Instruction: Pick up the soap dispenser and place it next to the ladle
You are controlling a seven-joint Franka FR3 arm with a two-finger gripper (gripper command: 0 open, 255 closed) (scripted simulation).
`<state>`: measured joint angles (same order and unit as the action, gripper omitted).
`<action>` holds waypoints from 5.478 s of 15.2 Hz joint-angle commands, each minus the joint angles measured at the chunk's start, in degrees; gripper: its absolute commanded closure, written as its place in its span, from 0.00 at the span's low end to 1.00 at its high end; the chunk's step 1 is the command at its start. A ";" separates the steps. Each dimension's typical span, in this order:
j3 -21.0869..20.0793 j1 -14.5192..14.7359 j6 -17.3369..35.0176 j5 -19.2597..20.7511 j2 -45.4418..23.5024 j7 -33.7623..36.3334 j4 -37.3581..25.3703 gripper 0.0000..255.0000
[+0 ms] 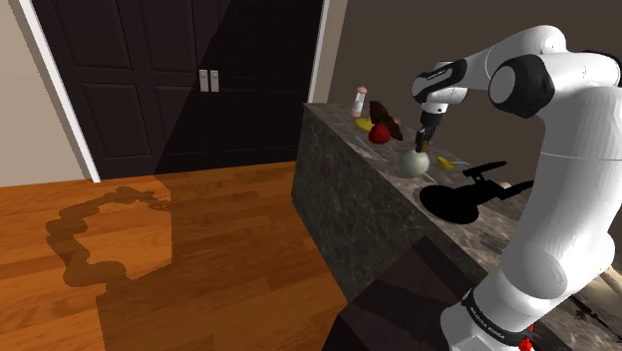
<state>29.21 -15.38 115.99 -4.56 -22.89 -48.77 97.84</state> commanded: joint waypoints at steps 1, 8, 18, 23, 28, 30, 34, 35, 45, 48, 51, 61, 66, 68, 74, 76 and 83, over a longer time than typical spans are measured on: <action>-0.02 0.01 -0.02 -0.01 -0.03 0.00 0.03 1.00; -0.02 0.01 -0.01 -0.01 -0.03 0.00 0.04 1.00; 0.61 0.27 -6.77 1.19 2.36 0.22 -4.58 1.00; 0.82 0.25 -10.31 1.57 3.10 0.19 -7.48 1.00; 0.99 0.11 -13.98 1.78 3.51 0.06 -10.81 1.00; 1.05 0.01 -15.49 1.82 3.58 -0.02 -12.28 1.00; 1.15 -0.27 -18.59 1.79 3.51 -0.24 -15.46 1.00; 1.17 -0.35 -19.38 1.76 3.46 -0.30 -16.31 1.00; 1.34 -1.77 -27.87 0.98 1.81 -1.19 -26.40 1.00; 1.36 -2.47 -30.69 0.51 0.85 -1.55 -30.16 1.00; 1.36 -3.37 -33.72 -0.10 -0.41 -1.94 -34.41 1.00; 4.10 -3.07 -29.45 5.60 11.85 -6.50 -19.52 1.00; 5.93 -4.15 -26.84 9.43 18.97 -9.78 -11.28 1.00; 6.70 -4.86 -26.09 10.82 21.39 -11.24 -8.72 1.00; 9.41 -7.52 -24.48 14.44 27.28 -16.31 -3.11 1.00; 10.45 -8.55 -24.08 15.44 28.76 -18.25 -1.86 1.00; 15.01 -12.28 -22.89 17.84 31.90 -26.17 0.32 1.00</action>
<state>43.18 -27.02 93.07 13.27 9.13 -73.14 98.58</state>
